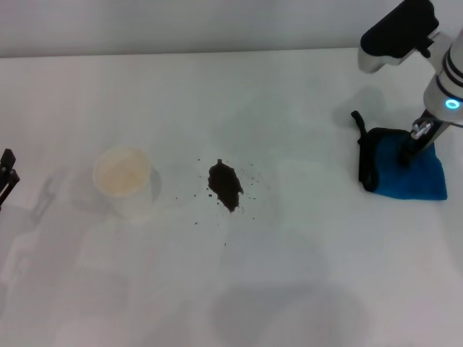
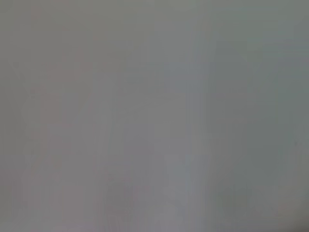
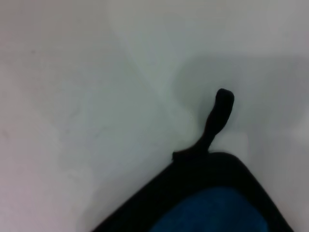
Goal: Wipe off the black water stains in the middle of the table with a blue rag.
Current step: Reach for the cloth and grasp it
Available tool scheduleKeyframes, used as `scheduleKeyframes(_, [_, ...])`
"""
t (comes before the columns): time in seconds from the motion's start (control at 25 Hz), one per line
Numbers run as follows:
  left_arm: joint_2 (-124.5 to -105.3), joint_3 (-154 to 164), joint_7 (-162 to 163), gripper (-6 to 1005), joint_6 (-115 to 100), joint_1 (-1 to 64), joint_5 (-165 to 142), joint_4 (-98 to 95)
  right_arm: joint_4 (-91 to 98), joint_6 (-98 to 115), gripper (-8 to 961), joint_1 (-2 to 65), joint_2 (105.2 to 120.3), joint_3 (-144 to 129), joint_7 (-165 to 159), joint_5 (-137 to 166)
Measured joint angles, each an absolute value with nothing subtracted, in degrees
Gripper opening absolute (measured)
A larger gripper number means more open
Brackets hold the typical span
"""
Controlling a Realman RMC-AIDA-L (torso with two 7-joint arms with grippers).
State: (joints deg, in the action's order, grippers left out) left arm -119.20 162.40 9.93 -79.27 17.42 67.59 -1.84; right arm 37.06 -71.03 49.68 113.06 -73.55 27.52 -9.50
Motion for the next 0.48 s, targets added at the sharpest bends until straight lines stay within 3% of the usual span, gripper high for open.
scheduleKeyframes(0.48, [-119.17,162.3,9.9,892,-79.2,17.4,67.6,-1.8,35.4,-71.3,347,50.2,112.68,-72.9,28.2,-9.5])
